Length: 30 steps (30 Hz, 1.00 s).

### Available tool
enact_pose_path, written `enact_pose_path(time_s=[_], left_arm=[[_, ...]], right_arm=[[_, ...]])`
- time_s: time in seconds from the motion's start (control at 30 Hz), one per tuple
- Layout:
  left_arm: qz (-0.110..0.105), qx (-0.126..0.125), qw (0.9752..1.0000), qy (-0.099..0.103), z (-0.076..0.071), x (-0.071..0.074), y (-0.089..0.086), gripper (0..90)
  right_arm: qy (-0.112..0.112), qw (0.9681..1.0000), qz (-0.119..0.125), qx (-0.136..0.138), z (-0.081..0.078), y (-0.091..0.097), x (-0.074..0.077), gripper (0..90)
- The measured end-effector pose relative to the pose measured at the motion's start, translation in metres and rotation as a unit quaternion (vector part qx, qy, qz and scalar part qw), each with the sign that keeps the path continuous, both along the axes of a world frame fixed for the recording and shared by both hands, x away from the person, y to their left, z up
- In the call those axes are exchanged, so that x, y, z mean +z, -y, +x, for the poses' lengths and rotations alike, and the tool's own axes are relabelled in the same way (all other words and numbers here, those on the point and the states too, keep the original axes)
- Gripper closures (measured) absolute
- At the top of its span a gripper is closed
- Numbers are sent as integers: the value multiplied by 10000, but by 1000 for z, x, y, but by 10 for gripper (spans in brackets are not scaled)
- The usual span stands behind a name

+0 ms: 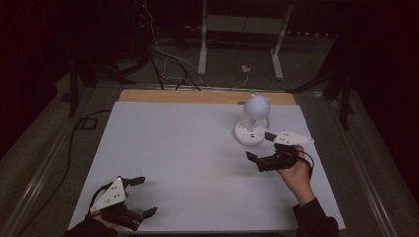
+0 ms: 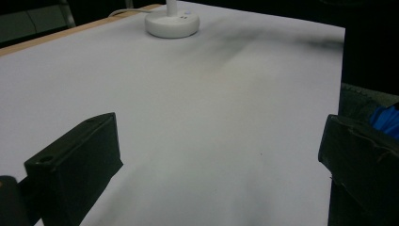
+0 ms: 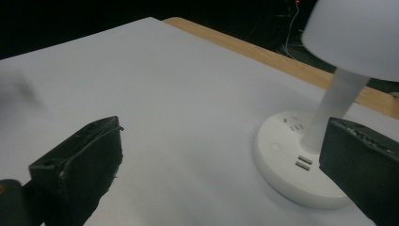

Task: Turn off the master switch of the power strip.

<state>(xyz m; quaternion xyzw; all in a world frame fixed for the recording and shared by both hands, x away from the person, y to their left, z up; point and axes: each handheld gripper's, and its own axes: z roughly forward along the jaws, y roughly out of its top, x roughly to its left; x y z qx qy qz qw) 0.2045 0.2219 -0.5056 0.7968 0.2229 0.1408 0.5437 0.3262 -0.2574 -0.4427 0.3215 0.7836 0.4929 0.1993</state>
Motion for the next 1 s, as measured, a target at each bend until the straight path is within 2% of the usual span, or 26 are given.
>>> enact_pose_path(time_s=[0.37, 0.47, 0.6, 0.73, 0.77, 1.0], left_arm=[[-1, -4, 10000, -14, 0, 0, 0, 2], [2, -5, 10000, -14, 0, 0, 0, 2], [3, -5, 10000, -10, 0, 0, 0, 2], [5, -15, 10000, -9, 0, 0, 0, 2], [3, -17, 10000, -12, 0, 0, 0, 2], [0, -14, 10000, -32, 0, 0, 0, 2]], right_arm=[[-13, 9999, -37, -150, 21, 6, -6, 0], [-118, 9998, -89, -163, 27, 7, -9, 0], [-179, 9996, -9, -226, 33, 11, -12, 0], [-163, 9994, -37, -314, 39, 14, -15, 0], [-90, 9993, -25, -356, 40, 15, -16, 0], [-267, 9984, -7, -503, 53, 20, -24, 0]])
